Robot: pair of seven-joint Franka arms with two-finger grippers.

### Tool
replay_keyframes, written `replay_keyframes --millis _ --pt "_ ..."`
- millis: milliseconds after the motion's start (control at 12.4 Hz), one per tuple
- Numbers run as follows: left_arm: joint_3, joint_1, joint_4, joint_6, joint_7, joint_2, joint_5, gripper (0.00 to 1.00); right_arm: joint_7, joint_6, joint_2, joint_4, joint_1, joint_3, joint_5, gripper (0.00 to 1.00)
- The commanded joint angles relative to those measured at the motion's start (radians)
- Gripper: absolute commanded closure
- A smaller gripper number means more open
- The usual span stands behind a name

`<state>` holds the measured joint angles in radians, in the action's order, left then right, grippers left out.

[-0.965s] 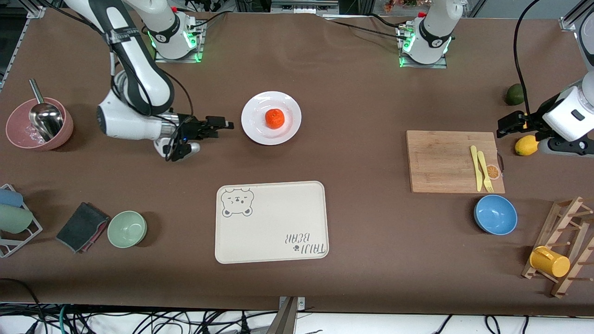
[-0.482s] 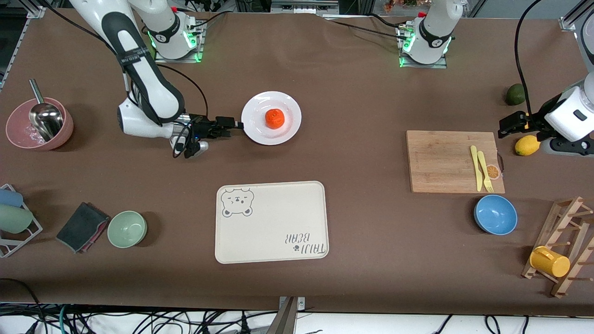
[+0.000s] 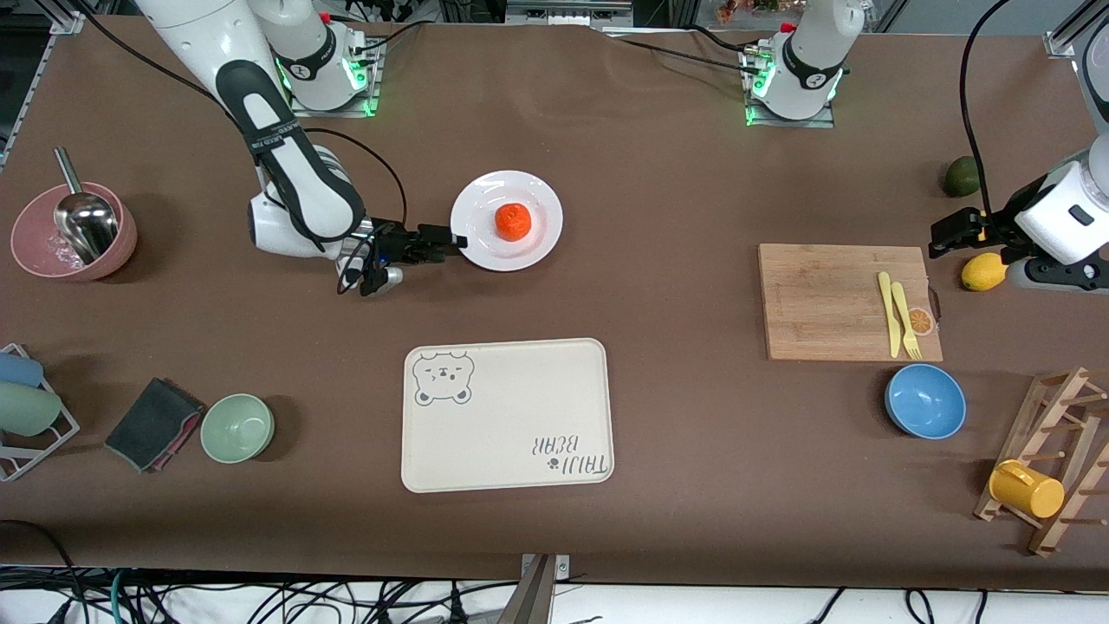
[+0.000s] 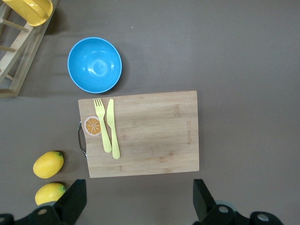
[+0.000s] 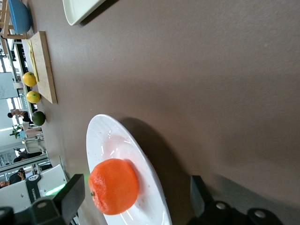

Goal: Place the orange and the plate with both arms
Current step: 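Close the right gripper on the plate rim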

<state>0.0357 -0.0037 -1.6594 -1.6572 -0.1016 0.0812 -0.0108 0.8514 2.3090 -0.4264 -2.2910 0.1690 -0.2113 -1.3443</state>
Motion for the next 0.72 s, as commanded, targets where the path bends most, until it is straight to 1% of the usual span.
replay_keyframes --millis 0,80,241,322,402,482,643 --pt "0.001 -0.007 -0.002 -0.007 -0.001 -0.004 -0.024 0.0 0.046 0.033 0.0 -0.022 -0.005 -0.03 -0.056 0.0" --pt "0.001 -0.007 -0.002 -0.007 -0.001 -0.004 -0.024 0.0 0.07 0.033 -0.002 -0.025 -0.005 -0.031 -0.062 0.0" --pt "0.001 -0.007 -0.002 -0.007 -0.001 -0.004 -0.025 0.0 0.147 0.033 -0.003 -0.053 -0.005 -0.031 -0.123 0.01" --pt "0.001 -0.009 -0.002 -0.006 -0.001 -0.004 -0.024 0.0 0.187 0.033 -0.003 -0.071 -0.005 -0.033 -0.142 0.05" --pt "0.001 -0.007 -0.002 -0.007 -0.001 -0.004 -0.024 0.0 0.204 0.033 -0.003 -0.082 -0.005 -0.033 -0.15 0.06" --pt "0.001 -0.009 -0.002 -0.006 -0.001 -0.004 -0.024 0.0 0.204 0.035 0.0 -0.09 -0.005 -0.034 -0.15 0.1" --pt "0.001 -0.009 -0.002 -0.006 0.0 -0.004 -0.025 0.0 0.206 0.035 0.009 -0.103 -0.005 -0.034 -0.15 0.21"
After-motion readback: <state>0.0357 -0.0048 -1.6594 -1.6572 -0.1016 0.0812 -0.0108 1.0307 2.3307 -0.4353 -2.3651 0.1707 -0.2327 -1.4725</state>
